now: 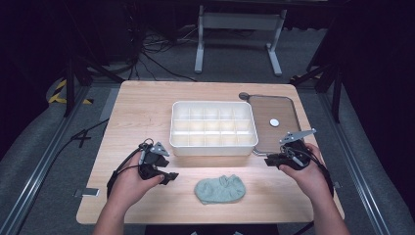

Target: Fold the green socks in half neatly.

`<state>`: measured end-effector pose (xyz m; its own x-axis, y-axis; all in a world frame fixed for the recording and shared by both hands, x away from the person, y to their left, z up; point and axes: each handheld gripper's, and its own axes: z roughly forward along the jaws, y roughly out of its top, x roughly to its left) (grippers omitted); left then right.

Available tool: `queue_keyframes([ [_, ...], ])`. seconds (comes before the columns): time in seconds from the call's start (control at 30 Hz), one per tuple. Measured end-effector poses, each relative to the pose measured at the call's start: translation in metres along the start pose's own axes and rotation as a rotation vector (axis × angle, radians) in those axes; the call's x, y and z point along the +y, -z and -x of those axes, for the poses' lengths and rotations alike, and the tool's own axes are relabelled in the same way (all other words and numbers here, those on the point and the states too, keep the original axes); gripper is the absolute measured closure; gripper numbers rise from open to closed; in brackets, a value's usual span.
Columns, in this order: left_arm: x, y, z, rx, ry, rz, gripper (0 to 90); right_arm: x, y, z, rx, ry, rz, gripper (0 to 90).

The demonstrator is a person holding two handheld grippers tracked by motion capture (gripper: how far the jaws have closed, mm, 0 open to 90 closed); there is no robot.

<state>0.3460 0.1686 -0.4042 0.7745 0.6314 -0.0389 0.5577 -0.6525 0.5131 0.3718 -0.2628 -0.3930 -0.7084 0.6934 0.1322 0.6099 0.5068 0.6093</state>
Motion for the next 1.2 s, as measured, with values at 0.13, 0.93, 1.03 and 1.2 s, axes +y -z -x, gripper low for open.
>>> queue_keyframes([
  [0.13, 0.006, 0.008, 0.008, -0.036, 0.005, 0.005, 40.6, 0.001, -0.003, -0.007, 0.016, 0.035, 0.004, 72.3],
  [0.93, 0.019, 0.027, 0.031, -0.075, 0.111, 0.02, 41.3, 0.016, -0.026, -0.068, 0.139, 0.125, 0.023, 86.8],
  [1.03, 0.018, 0.031, 0.031, -0.069, 0.139, 0.034, 41.9, 0.017, -0.032, -0.075, 0.151, 0.144, 0.015, 88.5],
  [1.2, 0.017, 0.03, 0.034, -0.062, 0.106, 0.029, 40.2, 0.02, -0.043, -0.089, 0.175, 0.19, 0.001, 89.5],
])
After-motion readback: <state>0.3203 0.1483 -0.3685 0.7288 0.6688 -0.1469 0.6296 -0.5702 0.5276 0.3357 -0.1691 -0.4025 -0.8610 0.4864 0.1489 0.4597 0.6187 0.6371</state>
